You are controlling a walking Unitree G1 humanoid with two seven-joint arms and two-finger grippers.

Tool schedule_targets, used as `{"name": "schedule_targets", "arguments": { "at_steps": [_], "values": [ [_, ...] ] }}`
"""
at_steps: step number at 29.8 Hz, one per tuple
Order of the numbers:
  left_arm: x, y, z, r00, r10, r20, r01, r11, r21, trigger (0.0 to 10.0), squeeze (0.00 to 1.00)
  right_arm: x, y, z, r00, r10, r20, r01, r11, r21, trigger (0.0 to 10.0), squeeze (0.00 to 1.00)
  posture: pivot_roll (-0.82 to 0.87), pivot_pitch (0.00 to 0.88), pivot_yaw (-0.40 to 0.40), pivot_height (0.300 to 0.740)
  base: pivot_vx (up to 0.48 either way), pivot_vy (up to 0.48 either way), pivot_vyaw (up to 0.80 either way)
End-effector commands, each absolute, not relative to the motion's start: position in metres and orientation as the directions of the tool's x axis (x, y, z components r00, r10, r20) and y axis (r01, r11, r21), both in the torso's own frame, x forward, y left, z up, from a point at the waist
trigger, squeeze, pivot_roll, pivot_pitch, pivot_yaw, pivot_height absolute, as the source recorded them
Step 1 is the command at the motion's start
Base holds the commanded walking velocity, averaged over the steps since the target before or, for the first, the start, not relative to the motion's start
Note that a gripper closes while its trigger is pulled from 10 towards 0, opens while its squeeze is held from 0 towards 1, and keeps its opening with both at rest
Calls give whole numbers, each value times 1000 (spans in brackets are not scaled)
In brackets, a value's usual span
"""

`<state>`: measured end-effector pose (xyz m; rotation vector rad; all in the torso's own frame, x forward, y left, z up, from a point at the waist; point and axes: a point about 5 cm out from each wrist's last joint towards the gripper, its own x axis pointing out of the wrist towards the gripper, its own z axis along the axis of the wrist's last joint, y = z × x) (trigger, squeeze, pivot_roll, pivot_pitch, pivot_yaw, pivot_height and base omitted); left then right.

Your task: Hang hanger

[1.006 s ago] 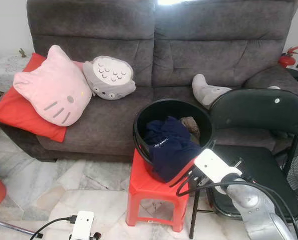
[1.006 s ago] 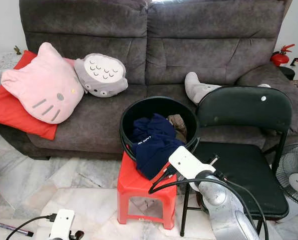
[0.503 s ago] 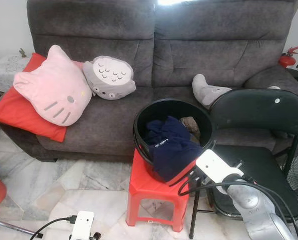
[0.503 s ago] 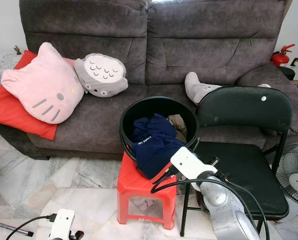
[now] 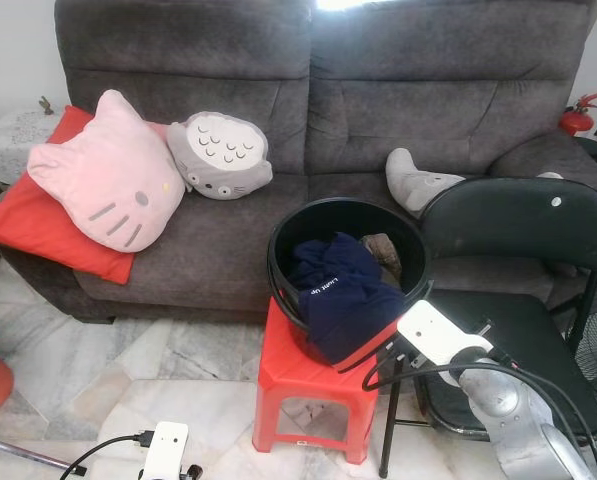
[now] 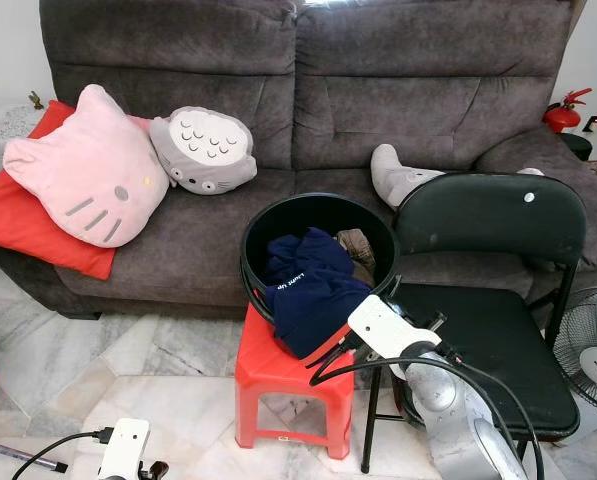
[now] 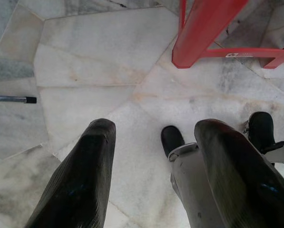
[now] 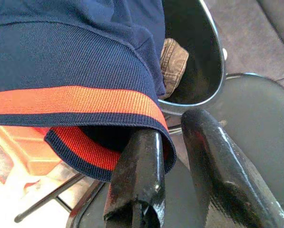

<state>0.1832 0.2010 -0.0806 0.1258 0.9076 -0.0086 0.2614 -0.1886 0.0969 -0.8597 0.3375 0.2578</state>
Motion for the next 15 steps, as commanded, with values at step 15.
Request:
{"name": "schedule_targets", "arguments": {
  "at_steps": [15],
  "values": [
    [182,202,-81,612,56,-789,57,992,115,10000,0,264,-178,90,899,178,-399,-424,583,-694,10000,0,-85,0,16,740,0,0,0]
  ]
}}
